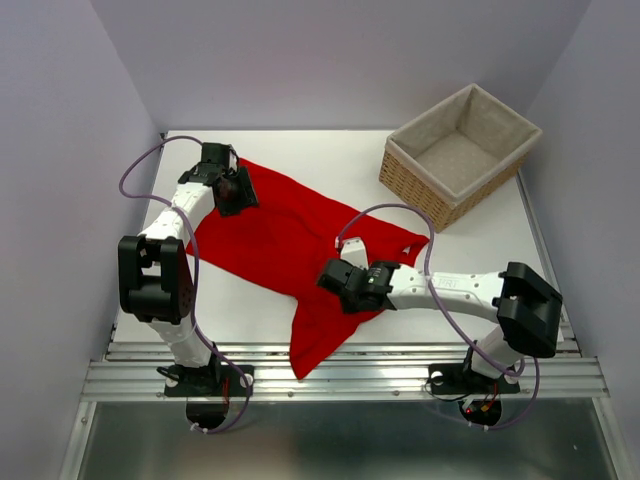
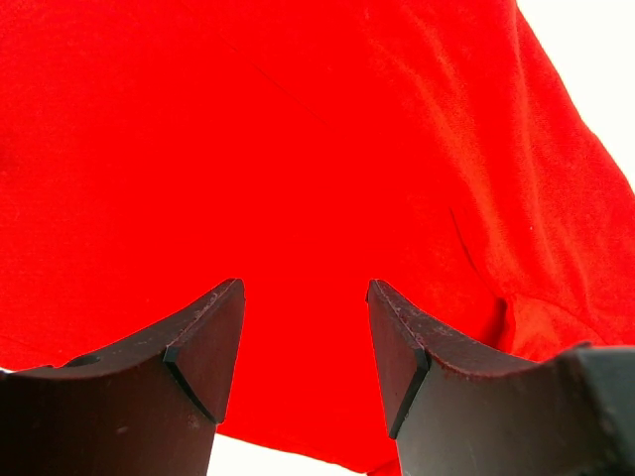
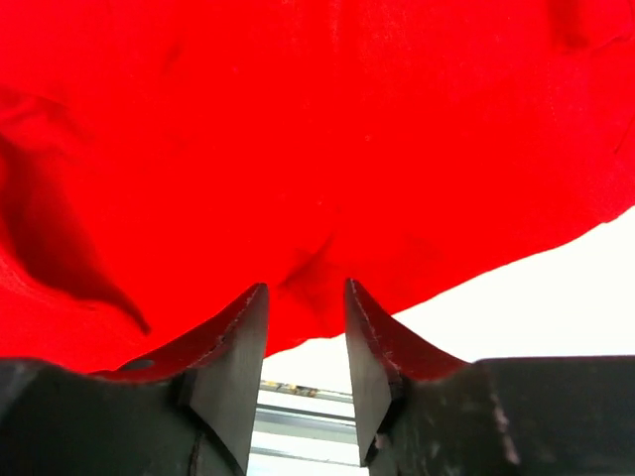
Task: Roll the t-shirts
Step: Fold the T-shirt at the center of the board.
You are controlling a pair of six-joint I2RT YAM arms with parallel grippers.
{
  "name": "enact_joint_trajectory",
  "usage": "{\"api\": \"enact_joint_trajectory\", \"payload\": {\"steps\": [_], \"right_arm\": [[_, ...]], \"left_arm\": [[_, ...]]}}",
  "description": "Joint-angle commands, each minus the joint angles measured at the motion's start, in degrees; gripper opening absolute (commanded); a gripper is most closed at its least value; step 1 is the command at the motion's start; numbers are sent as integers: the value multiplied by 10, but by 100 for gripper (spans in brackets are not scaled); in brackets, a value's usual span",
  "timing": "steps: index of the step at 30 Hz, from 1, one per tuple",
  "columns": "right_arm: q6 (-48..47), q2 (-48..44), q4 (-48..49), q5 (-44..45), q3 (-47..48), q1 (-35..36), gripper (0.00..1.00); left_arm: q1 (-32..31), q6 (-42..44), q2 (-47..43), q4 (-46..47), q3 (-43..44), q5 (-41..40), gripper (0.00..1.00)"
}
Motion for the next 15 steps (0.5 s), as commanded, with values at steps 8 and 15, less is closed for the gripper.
{"api": "enact_joint_trajectory", "payload": {"steps": [8, 15], "right_arm": [[-40, 35, 38, 23, 135, 5, 47], [-52, 164, 60, 24, 228, 5, 32]], "left_arm": [[-4, 5, -19, -1, 10, -1, 64], [-4, 5, -31, 1, -2, -5, 64]]}}
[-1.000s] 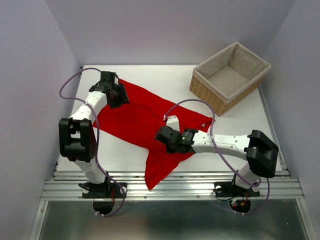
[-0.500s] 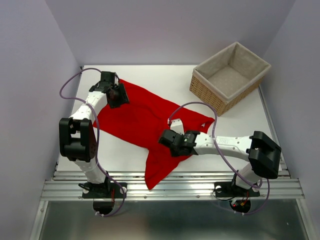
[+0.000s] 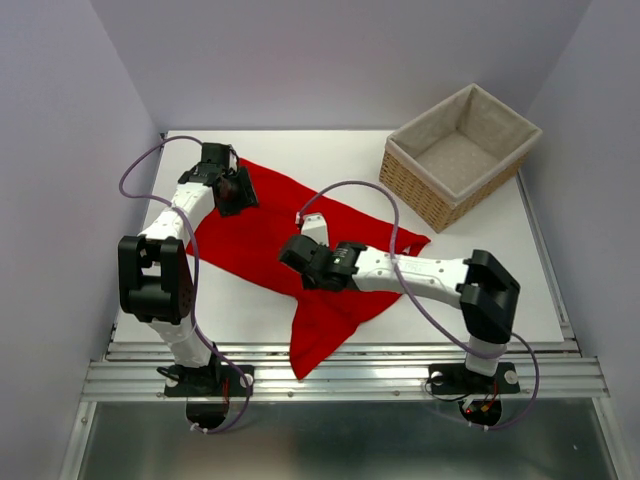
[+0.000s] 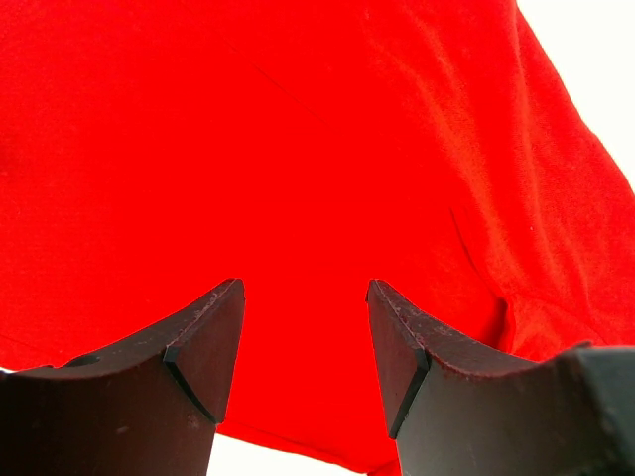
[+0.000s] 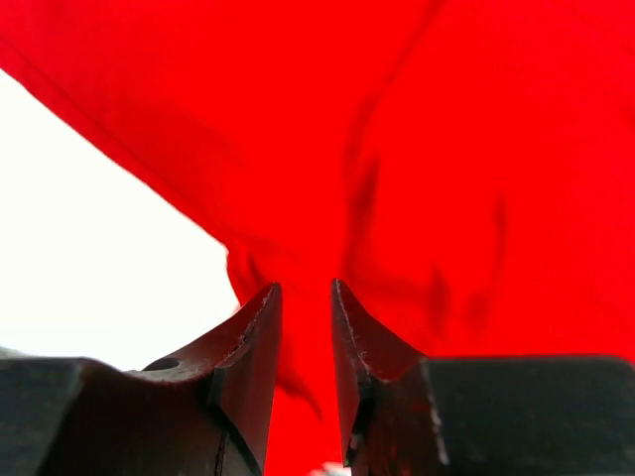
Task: Roll the t-shirts
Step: Fold the T-shirt at the center of the board.
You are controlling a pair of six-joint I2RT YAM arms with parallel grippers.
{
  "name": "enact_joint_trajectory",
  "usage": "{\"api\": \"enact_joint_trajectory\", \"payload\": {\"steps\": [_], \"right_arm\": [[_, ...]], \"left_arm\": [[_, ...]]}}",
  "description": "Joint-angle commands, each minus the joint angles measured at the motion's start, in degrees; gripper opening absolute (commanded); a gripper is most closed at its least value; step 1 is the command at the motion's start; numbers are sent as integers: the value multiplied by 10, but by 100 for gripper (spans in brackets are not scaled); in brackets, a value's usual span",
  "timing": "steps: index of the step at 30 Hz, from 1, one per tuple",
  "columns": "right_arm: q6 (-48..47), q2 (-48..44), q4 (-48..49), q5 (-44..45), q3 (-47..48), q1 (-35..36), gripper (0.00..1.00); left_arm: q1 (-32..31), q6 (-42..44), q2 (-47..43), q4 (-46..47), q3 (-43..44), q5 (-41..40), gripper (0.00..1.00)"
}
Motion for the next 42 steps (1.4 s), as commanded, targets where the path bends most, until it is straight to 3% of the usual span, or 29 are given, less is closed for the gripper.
{"api": "enact_joint_trajectory", "payload": {"steps": [1, 8, 13, 26, 29, 34, 42], "right_arm": [[-10, 73, 28, 17, 57, 5, 31], [14, 123, 33, 28, 68, -11, 31], [20, 122, 34, 34, 52, -29, 41], [16, 161, 40, 44, 56, -47, 40], [14, 166, 40, 48, 55, -47, 31], [13, 150, 40, 48, 54, -53, 1], [-38, 82, 71, -16, 21, -53, 1]], "left_arm": [[-4, 5, -38, 5, -6, -5, 64], [-4, 14, -47, -3, -9, -15, 64], [-4, 16, -49, -3, -12, -17, 64], [-4, 16, -45, 0, -13, -12, 64], [-4, 16, -43, 1, -13, -12, 64], [-4, 17, -39, 0, -12, -13, 64], [-4, 18, -37, 2, -12, -15, 64]]}}
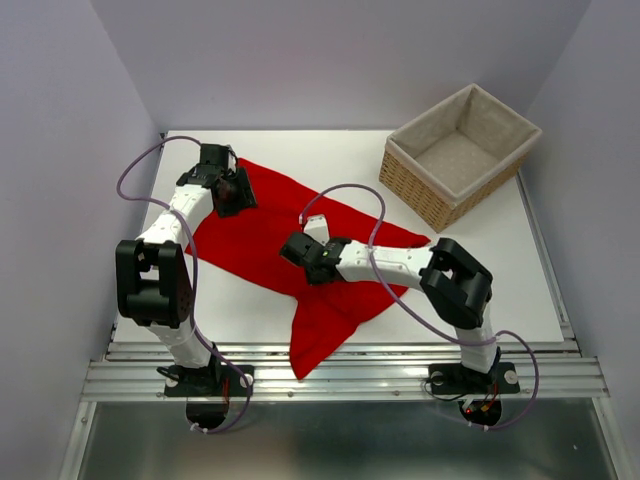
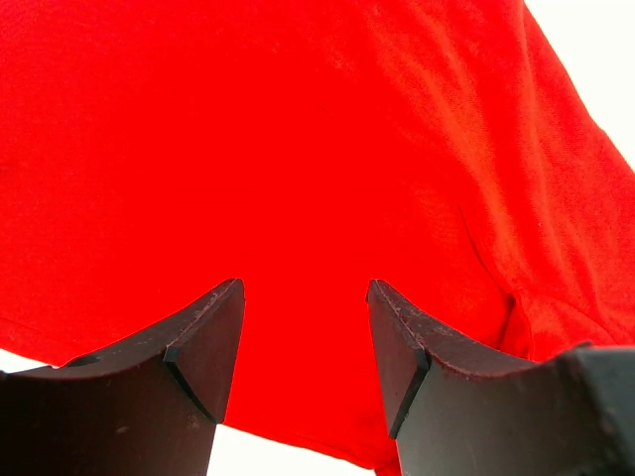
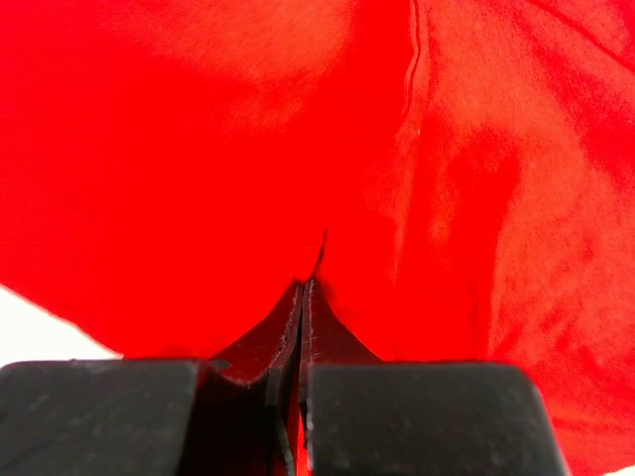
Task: Roll the t-shirts
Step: Fold the T-shirt at the center of the board.
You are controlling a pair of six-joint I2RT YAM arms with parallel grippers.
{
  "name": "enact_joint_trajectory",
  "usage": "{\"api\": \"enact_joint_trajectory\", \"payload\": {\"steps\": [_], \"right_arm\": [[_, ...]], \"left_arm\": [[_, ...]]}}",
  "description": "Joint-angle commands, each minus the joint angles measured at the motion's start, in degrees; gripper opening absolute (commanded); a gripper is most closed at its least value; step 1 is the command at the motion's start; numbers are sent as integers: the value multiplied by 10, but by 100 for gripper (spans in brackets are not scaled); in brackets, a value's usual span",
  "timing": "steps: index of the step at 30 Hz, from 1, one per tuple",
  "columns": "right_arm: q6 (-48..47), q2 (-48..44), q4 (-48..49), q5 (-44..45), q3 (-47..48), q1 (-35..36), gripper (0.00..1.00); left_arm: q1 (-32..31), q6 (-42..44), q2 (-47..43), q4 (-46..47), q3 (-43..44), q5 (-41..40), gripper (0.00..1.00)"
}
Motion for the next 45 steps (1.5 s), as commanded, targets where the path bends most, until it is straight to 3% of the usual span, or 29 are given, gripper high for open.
{"api": "enact_joint_trajectory", "payload": {"steps": [1, 10, 11, 12, 13, 19, 23, 27, 30, 36, 45], "right_arm": [[-35, -64, 40, -38, -15, -3, 1], [-68, -81, 97, -160, -39, -3, 1], [-69, -81, 101, -165, -39, -3, 4], [-70, -81, 100, -166, -38, -3, 22], [-70, -80, 99, -164, -40, -3, 28], [-61, -114, 97, -109, -57, -3, 42], [-30, -165, 84, -81, -95, -34, 40], [7, -204, 82, -89, -163, -102, 28], [16, -235, 81, -113, -204, -151, 26], [13, -207, 84, -88, -225, -211, 26], [11, -135, 95, -58, -223, -236, 28]], "left_arm": [[-4, 12, -19, 2, 0, -6, 64], [-4, 7, -12, 1, 8, 4, 64], [-4, 7, -12, -1, 9, 4, 64], [-4, 8, -12, -4, 11, 4, 64], [-4, 9, -12, -4, 11, 3, 64], [-4, 8, -21, -2, 7, 8, 64], [-4, 7, -26, 5, 5, 14, 64], [-4, 4, -19, 12, -2, 20, 64], [-4, -6, -4, 47, -20, 33, 64], [-4, -48, 39, 88, -24, 36, 64], [3, -54, 119, 45, 24, -23, 64]]}}
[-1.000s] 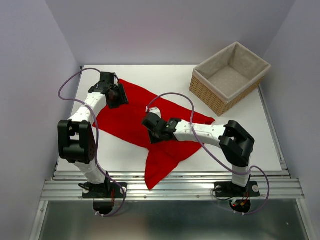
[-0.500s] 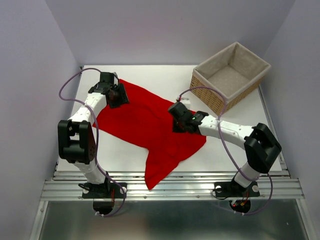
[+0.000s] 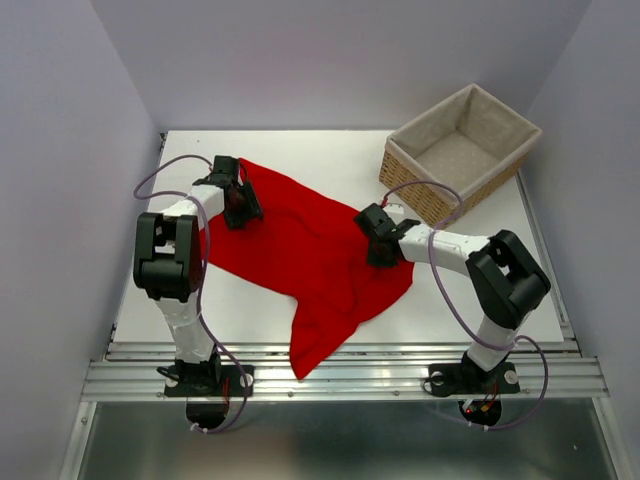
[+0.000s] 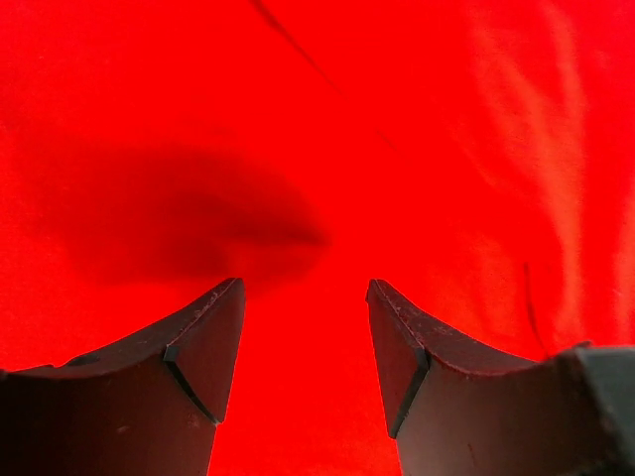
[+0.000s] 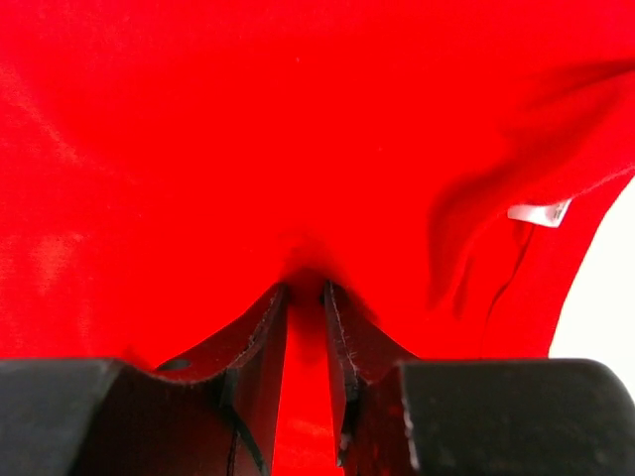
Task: Roll the t-shirts
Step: Fold the T-shirt at the center of the board.
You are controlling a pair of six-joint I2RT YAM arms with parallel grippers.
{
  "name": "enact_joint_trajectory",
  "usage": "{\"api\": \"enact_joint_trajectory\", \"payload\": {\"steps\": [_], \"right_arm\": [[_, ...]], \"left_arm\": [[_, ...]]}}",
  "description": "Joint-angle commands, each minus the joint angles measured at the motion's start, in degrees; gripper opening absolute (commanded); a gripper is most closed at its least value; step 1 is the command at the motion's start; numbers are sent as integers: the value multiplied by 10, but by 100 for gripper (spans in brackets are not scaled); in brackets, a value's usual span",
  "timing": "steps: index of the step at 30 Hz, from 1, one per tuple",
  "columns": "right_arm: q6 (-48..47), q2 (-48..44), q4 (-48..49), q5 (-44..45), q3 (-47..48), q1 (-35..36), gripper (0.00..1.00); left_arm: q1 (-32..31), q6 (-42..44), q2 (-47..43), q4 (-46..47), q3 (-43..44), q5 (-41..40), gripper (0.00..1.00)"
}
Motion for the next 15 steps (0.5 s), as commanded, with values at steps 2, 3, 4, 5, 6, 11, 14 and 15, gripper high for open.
{"api": "enact_joint_trajectory", "payload": {"steps": [2, 3, 4, 5, 6, 11, 14, 15], "right_arm": [[4, 33, 17, 33, 5, -19, 28], [4, 37, 17, 34, 4, -19, 28], [4, 39, 17, 34, 2, -24, 27], [4, 37, 17, 34, -1, -24, 27], [5, 36, 17, 34, -5, -24, 27], [8, 4, -12, 9, -4, -24, 25], [4, -49, -23, 5, -1, -13, 26], [-2, -64, -24, 6, 0, -4, 27]], "left_arm": [[8, -1, 19, -18, 41, -29, 64], [10, 0, 23, -20, 43, -31, 64], [13, 2, 27, -22, 47, -34, 64], [15, 6, 28, -23, 47, -35, 64], [17, 6, 29, -24, 48, -36, 64], [25, 16, 0, -40, 64, -41, 64], [25, 27, -48, -51, 64, -47, 64], [28, 31, -76, -42, 48, -34, 64]]}}
